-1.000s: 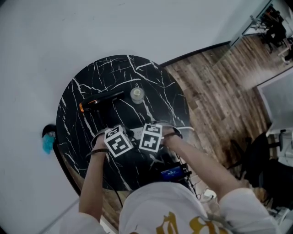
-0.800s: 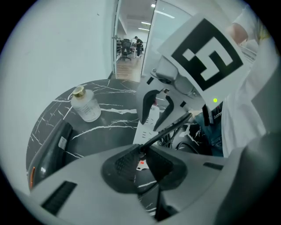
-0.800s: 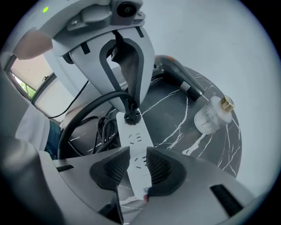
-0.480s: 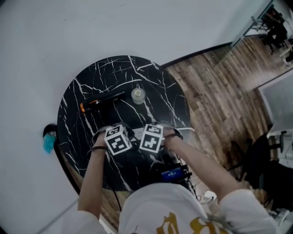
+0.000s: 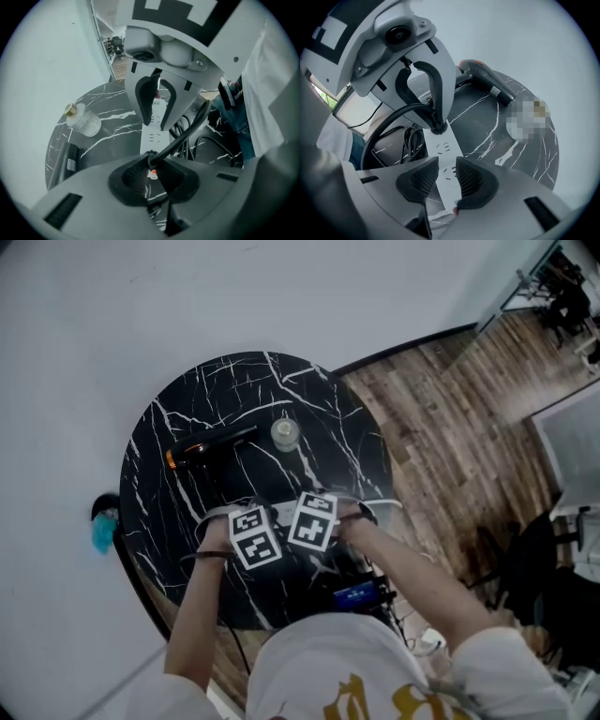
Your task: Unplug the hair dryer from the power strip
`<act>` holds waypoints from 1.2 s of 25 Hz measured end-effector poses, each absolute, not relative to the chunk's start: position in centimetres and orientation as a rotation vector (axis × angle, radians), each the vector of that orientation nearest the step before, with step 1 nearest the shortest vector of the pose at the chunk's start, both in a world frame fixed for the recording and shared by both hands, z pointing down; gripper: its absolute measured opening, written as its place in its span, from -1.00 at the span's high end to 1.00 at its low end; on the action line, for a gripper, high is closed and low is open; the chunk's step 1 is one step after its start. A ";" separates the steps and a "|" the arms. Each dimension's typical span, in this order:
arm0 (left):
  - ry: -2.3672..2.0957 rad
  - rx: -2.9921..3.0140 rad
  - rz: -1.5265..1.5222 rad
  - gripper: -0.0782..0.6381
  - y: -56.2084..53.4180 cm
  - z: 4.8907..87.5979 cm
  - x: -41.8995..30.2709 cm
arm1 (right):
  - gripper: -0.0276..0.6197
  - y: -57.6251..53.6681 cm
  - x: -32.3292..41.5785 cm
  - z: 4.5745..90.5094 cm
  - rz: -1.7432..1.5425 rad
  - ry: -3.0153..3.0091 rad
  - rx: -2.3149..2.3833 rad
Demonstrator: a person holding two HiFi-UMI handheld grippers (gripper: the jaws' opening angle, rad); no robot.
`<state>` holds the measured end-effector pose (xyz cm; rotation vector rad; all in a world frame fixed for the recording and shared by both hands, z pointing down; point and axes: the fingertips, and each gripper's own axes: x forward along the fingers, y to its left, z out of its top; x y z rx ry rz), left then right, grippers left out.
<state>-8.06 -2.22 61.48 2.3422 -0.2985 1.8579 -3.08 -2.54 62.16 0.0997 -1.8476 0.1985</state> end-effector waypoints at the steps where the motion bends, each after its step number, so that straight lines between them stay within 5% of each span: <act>1: -0.299 2.323 1.838 0.66 -2.1 61.6 -8.1 | 0.55 -2.5 -3.1 62.1 0.191 -1.847 0.099; 8: -0.145 2.268 1.588 0.64 -3.4 60.5 -7.8 | 0.55 -2.3 -3.1 62.3 0.188 -1.864 0.105; 15: -0.282 2.281 1.898 0.66 -1.6 61.4 -8.0 | 0.56 -2.3 -3.1 62.1 0.192 -1.871 0.089; 23: -0.149 2.251 1.614 0.65 -3.6 60.4 -8.4 | 0.56 -1.9 -3.2 62.2 0.202 -1.879 0.099; 30: -0.258 2.286 1.864 0.66 -2.8 60.8 -8.6 | 0.56 -2.2 -3.3 62.1 0.214 -1.878 0.107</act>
